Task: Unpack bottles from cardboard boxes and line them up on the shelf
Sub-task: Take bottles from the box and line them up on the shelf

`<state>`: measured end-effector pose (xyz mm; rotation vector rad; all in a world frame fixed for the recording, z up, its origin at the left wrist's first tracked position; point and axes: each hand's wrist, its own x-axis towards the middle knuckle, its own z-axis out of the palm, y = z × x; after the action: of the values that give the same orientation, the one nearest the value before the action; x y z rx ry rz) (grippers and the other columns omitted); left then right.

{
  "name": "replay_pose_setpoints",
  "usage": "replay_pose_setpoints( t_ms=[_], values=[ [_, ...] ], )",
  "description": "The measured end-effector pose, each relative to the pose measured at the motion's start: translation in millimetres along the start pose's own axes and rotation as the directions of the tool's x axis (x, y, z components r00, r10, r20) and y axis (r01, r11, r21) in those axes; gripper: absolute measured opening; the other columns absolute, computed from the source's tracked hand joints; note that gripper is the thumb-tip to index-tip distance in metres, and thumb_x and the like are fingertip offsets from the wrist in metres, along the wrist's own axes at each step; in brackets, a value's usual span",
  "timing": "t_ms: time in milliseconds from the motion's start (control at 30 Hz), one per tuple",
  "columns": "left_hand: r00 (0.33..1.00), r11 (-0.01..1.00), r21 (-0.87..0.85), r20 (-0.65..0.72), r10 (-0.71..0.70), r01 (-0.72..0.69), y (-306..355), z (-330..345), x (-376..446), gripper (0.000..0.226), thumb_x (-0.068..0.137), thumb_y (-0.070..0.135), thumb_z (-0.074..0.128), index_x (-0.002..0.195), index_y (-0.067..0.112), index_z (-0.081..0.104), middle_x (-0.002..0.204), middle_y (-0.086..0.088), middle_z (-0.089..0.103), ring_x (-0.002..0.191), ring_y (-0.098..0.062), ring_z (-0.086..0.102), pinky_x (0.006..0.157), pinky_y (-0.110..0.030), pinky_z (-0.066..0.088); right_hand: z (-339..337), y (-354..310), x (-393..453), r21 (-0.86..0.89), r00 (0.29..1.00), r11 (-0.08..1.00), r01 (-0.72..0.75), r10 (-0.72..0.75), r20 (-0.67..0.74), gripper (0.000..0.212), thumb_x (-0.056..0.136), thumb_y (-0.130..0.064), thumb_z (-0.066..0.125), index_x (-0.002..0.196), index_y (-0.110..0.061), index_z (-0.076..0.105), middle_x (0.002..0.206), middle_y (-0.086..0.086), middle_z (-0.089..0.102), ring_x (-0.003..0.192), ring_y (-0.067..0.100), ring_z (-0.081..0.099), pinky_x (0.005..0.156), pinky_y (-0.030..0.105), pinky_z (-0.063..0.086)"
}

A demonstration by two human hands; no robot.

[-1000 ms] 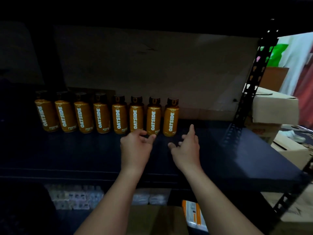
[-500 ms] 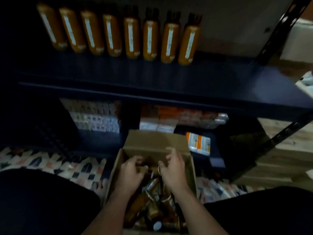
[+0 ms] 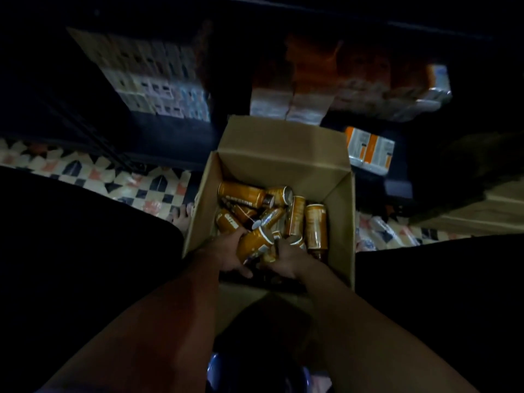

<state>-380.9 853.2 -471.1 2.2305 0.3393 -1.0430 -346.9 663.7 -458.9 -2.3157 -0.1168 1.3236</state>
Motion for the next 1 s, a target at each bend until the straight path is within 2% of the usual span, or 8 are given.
replay_pose_setpoints(
  t_ms=[200, 367, 467, 567, 700, 800, 900, 1000],
  values=[
    [0.994, 0.994, -0.024, 0.028, -0.107, 0.108, -8.4, 13.0, 9.9, 0.104, 0.066, 0.008, 0.093, 0.142, 0.030, 0.024, 0.145, -0.011, 0.048, 0.130, -0.035, 0.051, 0.106, -0.056, 0.046, 9.2, 0.8, 20.4, 0.020, 1.000, 1.000, 0.016, -0.015, -0.023, 0.077, 0.083, -0.040, 0.080, 0.146, -0.017, 0.043, 0.136, 0.004, 0.058, 0.123, 0.026, 0.057, 0.097, 0.036, 0.045],
    [0.995, 0.995, -0.014, -0.021, -0.099, 0.098, -19.3, 10.5, 10.5, 0.095, 0.063, 0.015, 0.095, 0.132, 0.028, 0.032, 0.140, -0.008, 0.050, 0.124, -0.030, 0.053, 0.101, -0.051, 0.049, 6.8, 5.4, 22.8, 0.092, 0.993, 0.995, -0.046, 0.056, -0.108, 0.052, 0.088, -0.022, 0.074, 0.135, -0.015, 0.052, 0.124, 0.006, 0.061, 0.114, 0.025, 0.059, 0.095, 0.040, 0.051],
    [0.996, 0.997, -0.033, -0.053, -0.068, 0.066, -20.2, 9.5, 7.7, 0.097, 0.060, 0.035, 0.098, 0.136, 0.028, 0.038, 0.139, -0.007, 0.055, 0.121, -0.029, 0.057, 0.098, -0.050, 0.052, 4.0, 7.4, 21.1, 0.099, 0.984, 0.993, -0.064, 0.080, -0.159, 0.045, 0.084, -0.023, 0.078, 0.125, -0.015, 0.060, 0.119, 0.005, 0.065, 0.108, 0.024, 0.062, 0.094, 0.043, 0.055],
    [0.996, 0.989, -0.133, -0.050, -0.075, 0.067, -18.4, 6.8, 2.2, 0.096, 0.063, 0.047, 0.094, 0.140, 0.029, 0.038, 0.134, -0.004, 0.056, 0.112, -0.026, 0.061, 0.086, -0.047, 0.059, -1.8, 6.9, 11.7, 0.147, 0.975, 0.986, -0.085, 0.113, -0.194, 0.051, 0.076, -0.020, 0.087, 0.120, -0.015, 0.063, 0.115, 0.005, 0.066, 0.106, 0.021, 0.063, 0.085, 0.035, 0.055],
    [0.987, 0.958, -0.287, -0.153, -0.058, 0.011, -12.0, 0.2, -4.6, 0.084, 0.072, 0.035, 0.092, 0.141, 0.021, 0.046, 0.132, -0.004, 0.060, 0.112, -0.023, 0.061, 0.091, -0.040, 0.054, -14.9, 5.2, -6.4, 0.272, 0.958, 0.961, -0.052, 0.125, -0.257, 0.064, 0.071, -0.015, 0.090, 0.127, -0.019, 0.060, 0.114, -0.001, 0.062, 0.106, 0.018, 0.060, 0.071, 0.024, 0.048],
    [0.932, 0.936, -0.340, -0.360, -0.039, -0.093, 3.4, -10.7, -12.8, 0.060, 0.072, 0.023, 0.092, 0.123, 0.022, 0.060, 0.116, 0.001, 0.066, 0.099, -0.015, 0.065, 0.079, -0.033, 0.059, -22.2, 5.0, -18.1, 0.390, 0.928, 0.918, 0.074, 0.080, -0.363, 0.064, 0.060, -0.012, 0.096, 0.114, -0.024, 0.063, 0.107, -0.008, 0.063, 0.103, 0.014, 0.061, 0.060, 0.017, 0.043],
    [0.844, 0.931, -0.265, -0.532, 0.074, -0.249, 21.3, -19.6, -22.4, 0.058, 0.065, 0.030, 0.097, 0.114, 0.023, 0.067, 0.108, 0.006, 0.071, 0.101, -0.015, 0.068, 0.090, -0.042, 0.059, -29.0, -0.1, -30.9, 0.488, 0.896, 0.848, 0.208, 0.034, -0.442, 0.066, 0.058, -0.004, 0.096, 0.108, -0.025, 0.059, 0.099, -0.014, 0.061, 0.093, 0.006, 0.058, 0.060, 0.009, 0.040],
    [0.751, 0.916, -0.165, -0.634, 0.185, -0.365, 38.5, -30.3, -30.9, 0.062, 0.069, 0.036, 0.094, 0.122, 0.017, 0.071, 0.109, 0.002, 0.066, 0.102, -0.014, 0.065, 0.093, -0.032, 0.054, -37.5, -6.1, -40.5, 0.605, 0.881, 0.744, 0.285, 0.046, -0.471, 0.066, 0.057, 0.000, 0.094, 0.109, -0.022, 0.060, 0.104, -0.009, 0.068, 0.102, 0.012, 0.064, 0.077, 0.018, 0.050]
  ],
)
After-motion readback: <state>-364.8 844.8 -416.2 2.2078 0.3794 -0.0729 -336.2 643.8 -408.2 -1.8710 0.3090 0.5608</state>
